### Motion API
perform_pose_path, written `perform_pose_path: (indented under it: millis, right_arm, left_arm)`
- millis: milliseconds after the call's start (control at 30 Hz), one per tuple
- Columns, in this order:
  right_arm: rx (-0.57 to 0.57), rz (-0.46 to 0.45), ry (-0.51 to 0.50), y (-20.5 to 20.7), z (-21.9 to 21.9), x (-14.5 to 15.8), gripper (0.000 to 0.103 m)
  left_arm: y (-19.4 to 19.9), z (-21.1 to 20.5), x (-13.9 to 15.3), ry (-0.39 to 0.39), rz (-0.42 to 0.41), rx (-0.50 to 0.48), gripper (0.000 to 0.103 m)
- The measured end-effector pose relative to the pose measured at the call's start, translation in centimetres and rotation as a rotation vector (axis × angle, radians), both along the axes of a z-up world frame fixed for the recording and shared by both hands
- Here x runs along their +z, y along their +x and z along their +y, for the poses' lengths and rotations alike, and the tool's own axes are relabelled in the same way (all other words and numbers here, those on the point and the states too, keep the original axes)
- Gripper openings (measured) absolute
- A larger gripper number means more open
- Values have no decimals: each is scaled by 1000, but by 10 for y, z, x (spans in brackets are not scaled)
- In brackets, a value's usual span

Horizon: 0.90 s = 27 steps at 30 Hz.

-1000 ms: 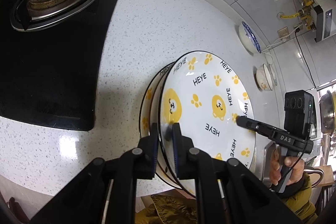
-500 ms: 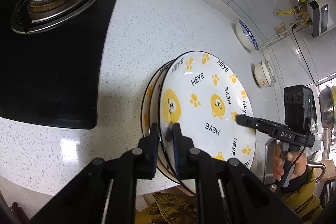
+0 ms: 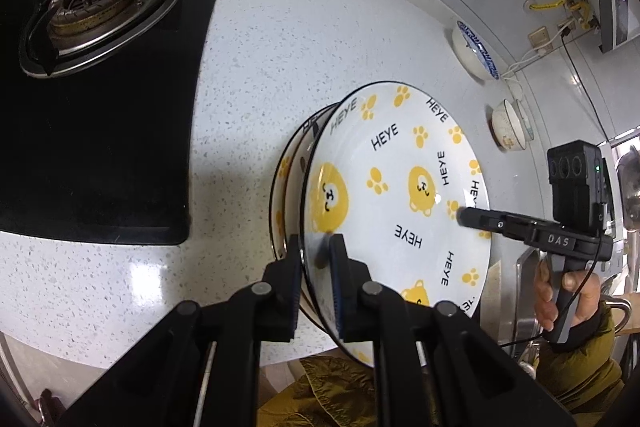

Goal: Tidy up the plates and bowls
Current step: 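Lower the HEYE plate onto the mandala plate with both grippers, then open both grippers to release the HEYE plate on the stack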

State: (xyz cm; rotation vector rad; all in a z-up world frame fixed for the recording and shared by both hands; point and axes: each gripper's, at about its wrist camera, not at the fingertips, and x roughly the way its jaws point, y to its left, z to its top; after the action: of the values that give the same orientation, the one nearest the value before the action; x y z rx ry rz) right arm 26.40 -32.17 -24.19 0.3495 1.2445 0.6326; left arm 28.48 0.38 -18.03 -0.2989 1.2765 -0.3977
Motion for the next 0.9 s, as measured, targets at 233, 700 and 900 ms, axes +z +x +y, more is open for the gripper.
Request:
perform_pose_path:
  millis: [233, 700, 900]
  right_arm:
    - [18, 0, -37, -1, 5, 3, 16]
    - [28, -51, -97, -3, 0, 28, 45]
    - [-19, -104, -106, -12, -10, 32, 46]
  left_arm:
    - [2, 0, 0, 12, -2, -1, 13]
    - [0, 26, 13, 48, -45, 61, 14]
    - [-8, 37, 29, 6, -125, 83, 23]
